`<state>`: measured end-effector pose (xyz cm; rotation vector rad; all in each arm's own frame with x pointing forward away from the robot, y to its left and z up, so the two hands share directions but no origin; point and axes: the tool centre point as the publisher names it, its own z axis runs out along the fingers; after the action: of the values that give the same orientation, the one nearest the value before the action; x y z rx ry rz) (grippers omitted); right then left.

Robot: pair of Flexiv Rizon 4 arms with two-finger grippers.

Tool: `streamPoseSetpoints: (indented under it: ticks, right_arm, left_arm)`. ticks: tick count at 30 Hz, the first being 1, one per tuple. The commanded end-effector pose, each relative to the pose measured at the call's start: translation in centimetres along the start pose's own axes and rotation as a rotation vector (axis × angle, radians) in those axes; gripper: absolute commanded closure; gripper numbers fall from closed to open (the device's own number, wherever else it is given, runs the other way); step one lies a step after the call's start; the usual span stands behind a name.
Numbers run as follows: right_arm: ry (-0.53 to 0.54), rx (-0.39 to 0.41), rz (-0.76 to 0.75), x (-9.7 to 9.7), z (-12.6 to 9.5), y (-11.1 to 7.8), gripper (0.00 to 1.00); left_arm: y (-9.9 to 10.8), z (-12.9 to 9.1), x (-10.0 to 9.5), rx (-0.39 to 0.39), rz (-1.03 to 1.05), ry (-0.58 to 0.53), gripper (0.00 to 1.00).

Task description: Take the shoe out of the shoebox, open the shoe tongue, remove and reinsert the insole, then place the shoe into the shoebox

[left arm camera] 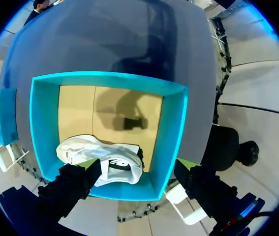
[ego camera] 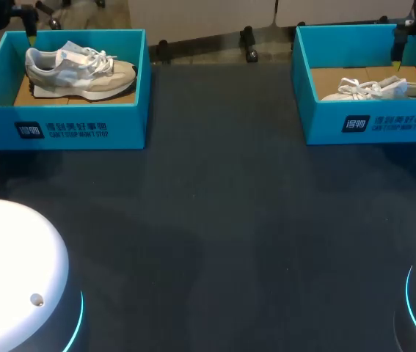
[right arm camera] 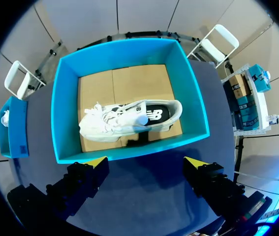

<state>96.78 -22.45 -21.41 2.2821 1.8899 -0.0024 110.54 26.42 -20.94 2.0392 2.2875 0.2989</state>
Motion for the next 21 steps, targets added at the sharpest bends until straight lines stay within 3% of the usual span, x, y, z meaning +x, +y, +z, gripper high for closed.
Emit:
streamPoseSetpoints:
  ticks: [1,11,21]
  right_arm:
    - [0.000,-0.002,0.001,0.0,0.0,-0.1,0.00]
    - [0.000,-0.002,0.001,0.0,0.0,-0.1,0.00]
    - [0.000,-0.002,0.001,0.0,0.0,-0.1,0.00]
  left_arm:
    - [1.3,0.3,0.8,-0.004,0.032,-0.013,0.00]
    - [5.5,2.6,1.8,0.006,0.158,-0.044,0.00]
    - [7.3,4.5,1.7,0.046,0.252,-0.113,0.00]
